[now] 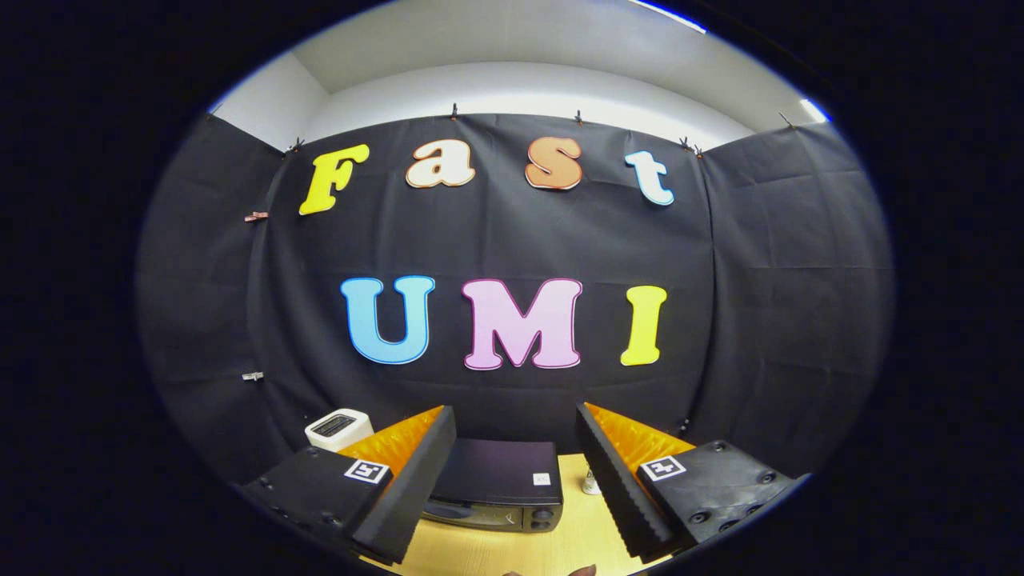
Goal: Open the toaster oven, put the food inside, and close the toaster oven door.
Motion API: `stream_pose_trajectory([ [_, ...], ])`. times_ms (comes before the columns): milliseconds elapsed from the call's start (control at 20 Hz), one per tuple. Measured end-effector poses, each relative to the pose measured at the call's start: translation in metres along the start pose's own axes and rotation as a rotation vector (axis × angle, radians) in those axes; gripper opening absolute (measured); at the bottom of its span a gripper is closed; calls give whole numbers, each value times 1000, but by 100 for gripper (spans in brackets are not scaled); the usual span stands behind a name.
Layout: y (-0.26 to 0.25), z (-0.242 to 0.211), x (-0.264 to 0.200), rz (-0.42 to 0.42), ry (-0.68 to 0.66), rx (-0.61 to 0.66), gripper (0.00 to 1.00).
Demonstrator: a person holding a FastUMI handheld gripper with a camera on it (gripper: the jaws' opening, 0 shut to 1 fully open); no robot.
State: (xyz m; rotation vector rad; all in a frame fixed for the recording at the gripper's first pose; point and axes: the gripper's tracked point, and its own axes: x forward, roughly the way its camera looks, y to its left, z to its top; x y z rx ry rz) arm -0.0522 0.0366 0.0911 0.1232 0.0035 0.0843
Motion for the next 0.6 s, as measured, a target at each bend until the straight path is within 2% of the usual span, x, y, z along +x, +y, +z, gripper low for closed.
stream_pose_trajectory([
  [200,-14,14,-13,-23,-67,-43,98],
  [300,-19,21,-19,-32,-89,-22,98],
  [600,-36,6,-26,-81,-51,-38,98],
])
